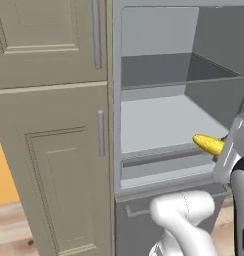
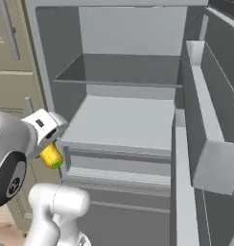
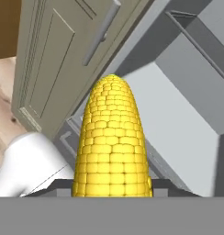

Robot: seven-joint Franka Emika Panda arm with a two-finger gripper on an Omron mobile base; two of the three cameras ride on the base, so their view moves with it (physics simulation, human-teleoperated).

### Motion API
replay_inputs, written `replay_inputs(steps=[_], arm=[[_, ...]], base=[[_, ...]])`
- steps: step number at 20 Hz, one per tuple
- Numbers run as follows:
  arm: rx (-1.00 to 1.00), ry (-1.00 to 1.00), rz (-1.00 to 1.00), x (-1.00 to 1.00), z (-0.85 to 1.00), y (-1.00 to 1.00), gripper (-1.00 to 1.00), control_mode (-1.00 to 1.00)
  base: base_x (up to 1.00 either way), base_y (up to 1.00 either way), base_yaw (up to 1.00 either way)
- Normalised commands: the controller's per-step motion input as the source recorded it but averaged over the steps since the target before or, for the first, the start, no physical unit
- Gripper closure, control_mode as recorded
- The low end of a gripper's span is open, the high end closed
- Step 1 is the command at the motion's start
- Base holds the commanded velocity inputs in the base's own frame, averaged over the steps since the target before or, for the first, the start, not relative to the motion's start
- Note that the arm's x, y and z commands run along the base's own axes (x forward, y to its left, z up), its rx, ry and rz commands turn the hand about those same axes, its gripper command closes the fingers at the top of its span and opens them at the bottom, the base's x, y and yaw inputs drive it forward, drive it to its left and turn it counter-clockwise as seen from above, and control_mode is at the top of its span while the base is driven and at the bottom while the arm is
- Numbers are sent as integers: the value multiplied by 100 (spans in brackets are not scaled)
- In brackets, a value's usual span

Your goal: Place the cold items (eggplant and corn) from the fridge in one tupperware on the dining counter. Place the warm items (kebab skewer and hot dog) in the stove area in another tupperware.

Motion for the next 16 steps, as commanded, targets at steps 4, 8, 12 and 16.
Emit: replay_inputs(steps=[4, 8, 12, 16], arm=[[0, 0, 0, 0, 0, 0, 100, 100], [0, 0, 0, 0, 0, 0, 100, 100], [0, 0, 0, 0, 0, 0, 100, 100], [0, 0, 0, 0, 0, 0, 100, 100]], base=[[-46, 27, -55], [-59, -2, -62], [-71, -19, -49], [-85, -55, -22]])
